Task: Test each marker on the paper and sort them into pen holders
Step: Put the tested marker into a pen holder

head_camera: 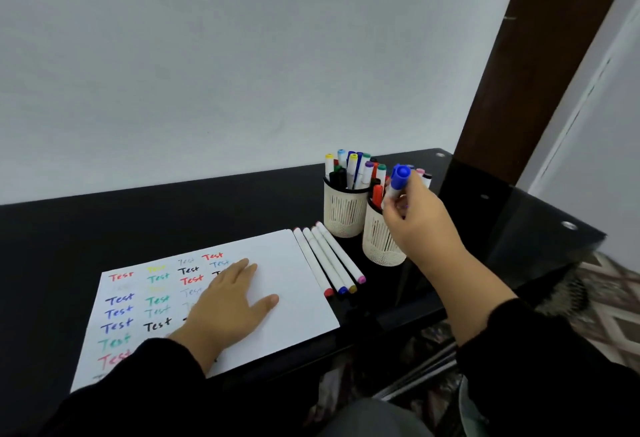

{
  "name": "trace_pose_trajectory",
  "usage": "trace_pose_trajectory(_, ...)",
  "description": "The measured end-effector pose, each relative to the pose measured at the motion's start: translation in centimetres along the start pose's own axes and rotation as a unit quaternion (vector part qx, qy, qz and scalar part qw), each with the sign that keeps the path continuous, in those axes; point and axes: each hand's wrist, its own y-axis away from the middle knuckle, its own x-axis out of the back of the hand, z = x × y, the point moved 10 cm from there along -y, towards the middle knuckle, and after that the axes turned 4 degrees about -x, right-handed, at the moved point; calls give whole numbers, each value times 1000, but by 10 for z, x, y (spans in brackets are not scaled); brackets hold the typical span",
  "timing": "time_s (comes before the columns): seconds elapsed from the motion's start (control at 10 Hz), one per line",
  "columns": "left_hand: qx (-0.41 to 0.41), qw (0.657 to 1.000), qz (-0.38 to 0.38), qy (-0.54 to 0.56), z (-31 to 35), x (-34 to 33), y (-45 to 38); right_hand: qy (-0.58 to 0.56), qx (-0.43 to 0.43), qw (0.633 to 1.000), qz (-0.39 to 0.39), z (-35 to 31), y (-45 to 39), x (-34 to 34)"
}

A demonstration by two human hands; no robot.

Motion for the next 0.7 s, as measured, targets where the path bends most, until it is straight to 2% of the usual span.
trace_pose_trajectory(0.2, 8, 1000, 5, 5, -4, -3, -1, 23, -40, 999, -28, 21, -8, -11)
trace_pose_trajectory(0.5, 8, 1000, 21, 5, -6, -3, -3, 83, -80, 993, -6, 34, -24, -15)
trace_pose_trajectory(0.7, 7, 1000, 20, 5, -5, -3, -2, 77, -55, 995, -11, 31, -15, -20)
